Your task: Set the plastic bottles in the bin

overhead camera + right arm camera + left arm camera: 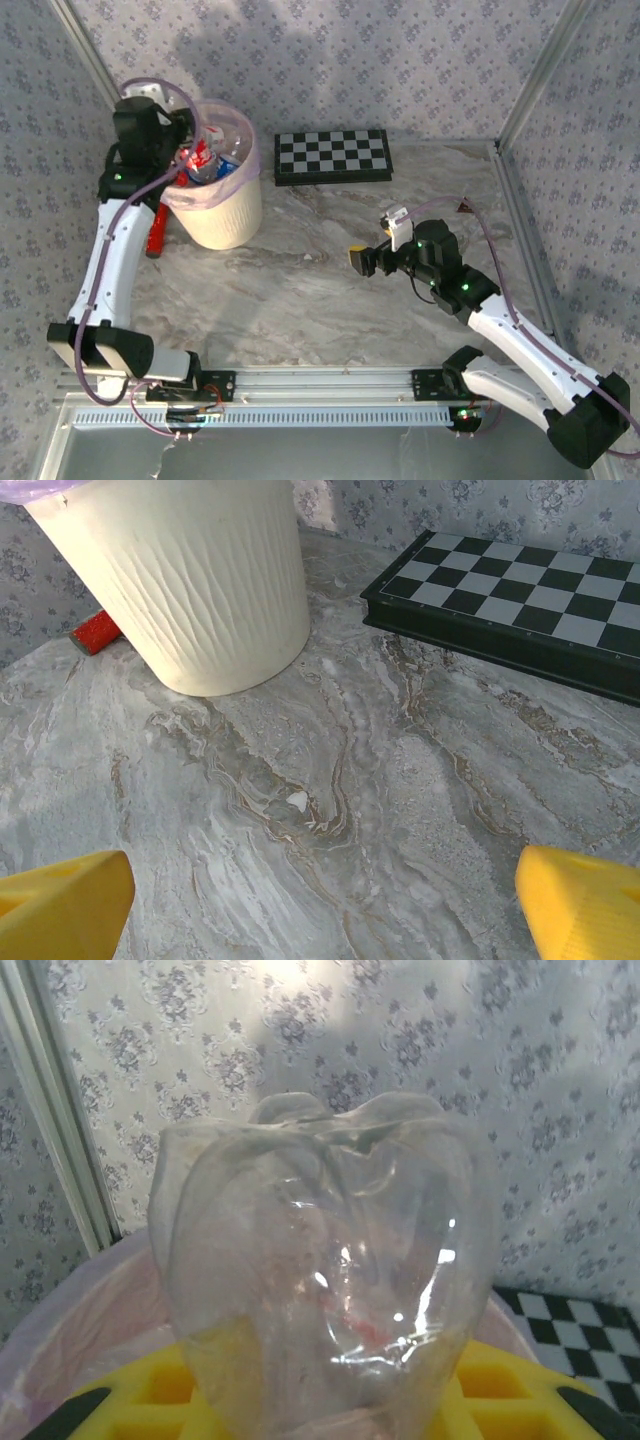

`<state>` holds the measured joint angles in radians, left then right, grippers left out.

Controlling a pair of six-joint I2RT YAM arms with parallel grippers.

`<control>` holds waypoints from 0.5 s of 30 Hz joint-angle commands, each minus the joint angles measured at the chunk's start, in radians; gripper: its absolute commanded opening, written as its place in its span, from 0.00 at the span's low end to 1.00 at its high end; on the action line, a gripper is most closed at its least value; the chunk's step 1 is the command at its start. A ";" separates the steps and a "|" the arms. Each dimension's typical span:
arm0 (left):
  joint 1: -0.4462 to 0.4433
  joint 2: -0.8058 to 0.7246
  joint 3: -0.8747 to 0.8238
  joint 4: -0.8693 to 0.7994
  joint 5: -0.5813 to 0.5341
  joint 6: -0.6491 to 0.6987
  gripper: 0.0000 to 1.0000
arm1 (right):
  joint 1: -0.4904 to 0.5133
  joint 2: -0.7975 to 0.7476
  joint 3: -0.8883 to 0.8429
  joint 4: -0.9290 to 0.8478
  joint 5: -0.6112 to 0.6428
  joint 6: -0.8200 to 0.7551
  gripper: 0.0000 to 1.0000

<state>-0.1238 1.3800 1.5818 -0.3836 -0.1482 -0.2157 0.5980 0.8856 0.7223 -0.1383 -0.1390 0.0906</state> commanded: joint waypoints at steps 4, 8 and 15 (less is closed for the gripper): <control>-0.080 -0.033 -0.157 0.104 -0.092 0.151 0.00 | -0.003 -0.022 -0.007 0.015 -0.002 0.012 1.00; -0.113 -0.041 -0.248 0.124 -0.112 0.166 0.00 | -0.003 -0.017 -0.009 0.018 -0.006 0.014 1.00; -0.117 -0.065 -0.226 0.096 -0.064 0.139 0.15 | -0.005 -0.012 -0.001 0.012 -0.006 0.008 1.00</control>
<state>-0.2367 1.3159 1.3361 -0.1875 -0.2466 -0.0788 0.5976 0.8772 0.7223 -0.1387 -0.1390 0.0902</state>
